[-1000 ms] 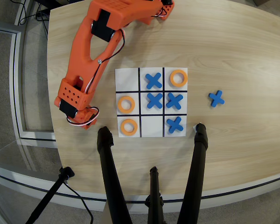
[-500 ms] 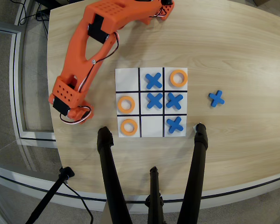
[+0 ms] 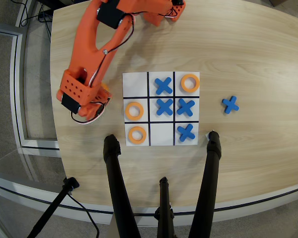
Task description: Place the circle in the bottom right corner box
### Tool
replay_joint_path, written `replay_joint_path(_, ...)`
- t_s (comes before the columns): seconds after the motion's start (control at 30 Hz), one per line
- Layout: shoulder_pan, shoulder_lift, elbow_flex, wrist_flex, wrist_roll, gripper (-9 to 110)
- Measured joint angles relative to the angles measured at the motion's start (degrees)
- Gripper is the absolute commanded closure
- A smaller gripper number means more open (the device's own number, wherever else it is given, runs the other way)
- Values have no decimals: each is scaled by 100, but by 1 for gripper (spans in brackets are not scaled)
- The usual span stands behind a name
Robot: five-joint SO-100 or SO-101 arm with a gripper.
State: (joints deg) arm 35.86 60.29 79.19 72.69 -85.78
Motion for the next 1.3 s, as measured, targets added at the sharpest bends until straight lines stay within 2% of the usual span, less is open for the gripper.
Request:
replay_joint_path(0.33, -18, 501, 123, 158, 466, 102)
replay_joint_path(0.53, -703, 2663, 527, 809, 510, 102)
replay_joint_path(0.8, -2364, 5388, 2856, 765, 861, 102)
replay_joint_path(0.97, -2707, 5458, 3955, -149, 1055, 102)
replay_joint_path(1.1, -2672, 5062, 4184, -967, 1055, 102)
replay_joint_path(1.3, -2487, 4693, 4491, -1485, 1055, 102)
